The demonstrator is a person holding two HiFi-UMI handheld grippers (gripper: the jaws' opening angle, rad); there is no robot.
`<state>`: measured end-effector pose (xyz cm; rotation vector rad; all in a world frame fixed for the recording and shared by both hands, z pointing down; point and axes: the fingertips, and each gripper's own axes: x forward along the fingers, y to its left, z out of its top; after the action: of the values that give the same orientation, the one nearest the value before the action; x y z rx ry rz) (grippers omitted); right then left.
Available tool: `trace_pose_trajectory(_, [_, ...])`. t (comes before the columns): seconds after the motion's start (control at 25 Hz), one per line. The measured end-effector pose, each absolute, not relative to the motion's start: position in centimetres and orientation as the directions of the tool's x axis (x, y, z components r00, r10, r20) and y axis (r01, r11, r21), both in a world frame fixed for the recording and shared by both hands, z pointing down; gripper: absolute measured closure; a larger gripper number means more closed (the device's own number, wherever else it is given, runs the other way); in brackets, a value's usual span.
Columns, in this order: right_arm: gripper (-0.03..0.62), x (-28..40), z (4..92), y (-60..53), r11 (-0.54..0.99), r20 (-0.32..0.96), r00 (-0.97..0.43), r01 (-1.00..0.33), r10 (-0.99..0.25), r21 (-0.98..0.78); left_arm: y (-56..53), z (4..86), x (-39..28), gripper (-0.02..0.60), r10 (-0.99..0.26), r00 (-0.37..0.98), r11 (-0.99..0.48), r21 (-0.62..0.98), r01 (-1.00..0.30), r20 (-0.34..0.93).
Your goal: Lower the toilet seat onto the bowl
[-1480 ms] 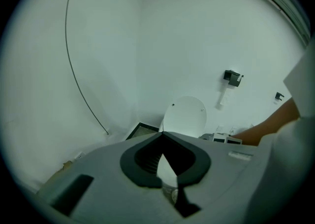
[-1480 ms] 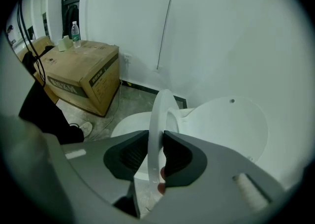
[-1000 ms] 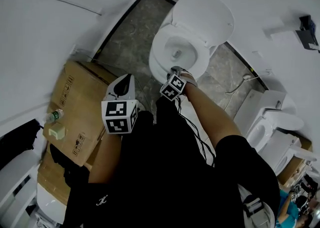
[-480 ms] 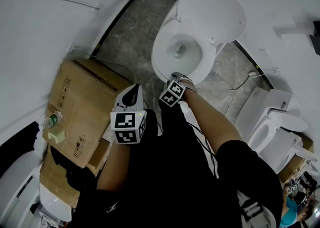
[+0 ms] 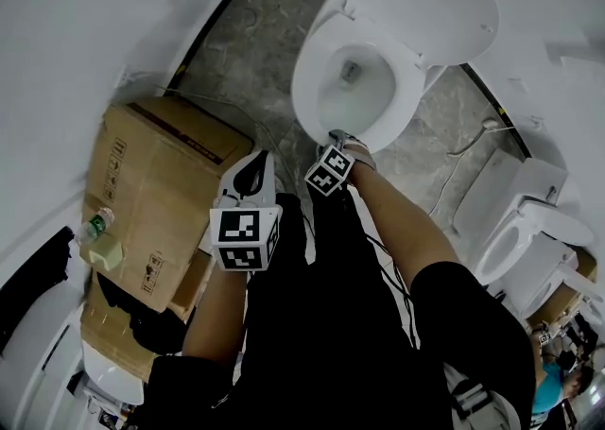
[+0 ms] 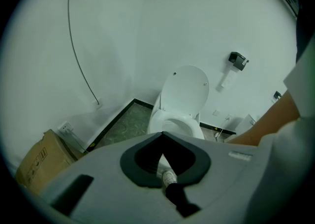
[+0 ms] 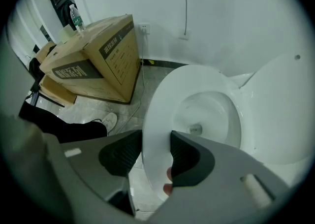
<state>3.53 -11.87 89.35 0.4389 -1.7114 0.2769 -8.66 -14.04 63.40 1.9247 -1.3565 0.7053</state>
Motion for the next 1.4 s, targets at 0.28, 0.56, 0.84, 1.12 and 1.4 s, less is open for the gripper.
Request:
trace_pose_trajectory(0.28, [0.396, 3.1, 93.4, -11.3, 0.898, 0.978, -0.144, -0.435, -0.149, 0.072, -13.0, 67.3, -9.0, 0.572, -0.533, 0.339, -0.265, 0.228, -0.937, 0.775])
trace_pose_trajectory(0.56, [0.385, 3.3, 96.5, -11.1, 0.874, 0.970, -0.181, -0.483, -0.161, 0.055, -11.9, 70.4, -8.7, 0.572, -0.482, 0.364, -0.293, 0.245, -0.924, 0.797])
trace_pose_trajectory(0.84, [0.384, 3.2, 98.6, -11.1, 0.842, 0.973, -0.169, -0.538, -0.156, 0.041, -10.9, 71.9, -8.3, 0.573, -0.452, 0.385, -0.320, 0.256, -0.912, 0.805])
trace_pose_trajectory(1.12, [0.382, 3.3, 100.1, -11.1, 0.826, 0.979, -0.151, -0.563, -0.139, 0.030, -10.2, 72.5, -7.9, 0.572, -0.431, 0.404, -0.342, 0.268, -0.901, 0.807])
trace_pose_trajectory(1.4, [0.382, 3.2, 100.1, -11.3, 0.817, 0.972, -0.161, -0.575, -0.172, 0.049, -9.4, 73.1, -7.9, 0.572, -0.418, 0.418, -0.366, 0.271, -0.890, 0.807])
